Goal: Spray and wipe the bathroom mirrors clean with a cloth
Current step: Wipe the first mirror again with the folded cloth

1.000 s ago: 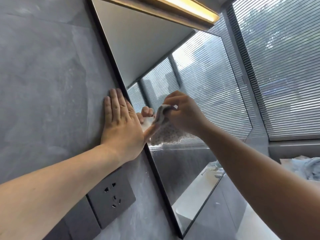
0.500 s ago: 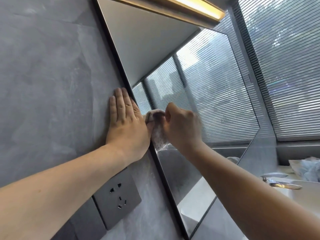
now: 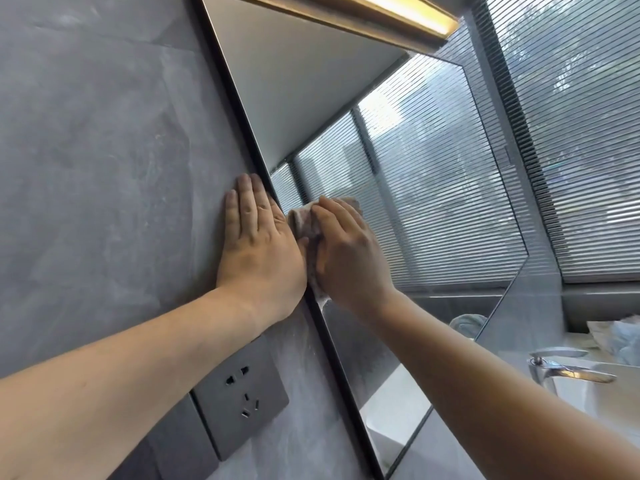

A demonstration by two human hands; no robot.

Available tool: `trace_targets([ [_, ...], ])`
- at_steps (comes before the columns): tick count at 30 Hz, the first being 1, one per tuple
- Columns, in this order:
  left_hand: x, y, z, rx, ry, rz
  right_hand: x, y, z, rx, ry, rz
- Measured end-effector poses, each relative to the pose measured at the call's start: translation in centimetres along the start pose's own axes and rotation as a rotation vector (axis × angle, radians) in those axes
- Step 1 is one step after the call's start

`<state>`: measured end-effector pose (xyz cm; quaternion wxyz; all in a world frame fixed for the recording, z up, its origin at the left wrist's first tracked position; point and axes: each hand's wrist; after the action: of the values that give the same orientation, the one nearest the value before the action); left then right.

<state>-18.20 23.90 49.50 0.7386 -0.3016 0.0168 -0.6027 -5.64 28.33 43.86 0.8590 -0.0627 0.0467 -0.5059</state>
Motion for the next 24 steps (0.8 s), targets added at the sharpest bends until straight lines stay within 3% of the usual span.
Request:
trace_targets([
  [5,0.8,-0.3,0.1,-0.024,-0.022,0.034,-0.2,0.4,-0.6,0.039,-0.057,0.052],
  [9,1.2,-0.4,0.1,-0.028,-0.039,0.041,-0.4,0.6,-1.2,0.038,0.078,-0.106],
  [12,1.7,-0.5,0.2,-0.038,-0.043,0.074,-1.1,-0.1,-1.1,-0.014,0.159,0.028],
  [14,2.1,-0.5,0.2,-0.050,-0.061,0.119,-1.4,-0.7,-1.1,-0.063,0.087,0.133],
  [17,2.6,-0.5,0.1,-0.058,-0.109,0.174,-1.1,-1.2,-1.0,-0.150,-0.158,0.243],
  [19,2.9,-0.5,0.2,-0.061,-0.147,0.221,-1.0,-0.9,-0.6,-0.142,-0.266,0.208],
  [24,2.8,-1.4,1.2,-0.117,-0.291,0.309,-1.0,0.9,0.7,-0.110,-0.348,0.081],
])
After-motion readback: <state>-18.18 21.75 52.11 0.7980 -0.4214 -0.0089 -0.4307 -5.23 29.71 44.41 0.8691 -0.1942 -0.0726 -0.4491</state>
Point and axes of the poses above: each hand's wrist, its own z-axis towards the middle knuckle, its own x-axis out of the back of the hand, y = z × x, and after that the axes turned 2 degrees about x, right-handed
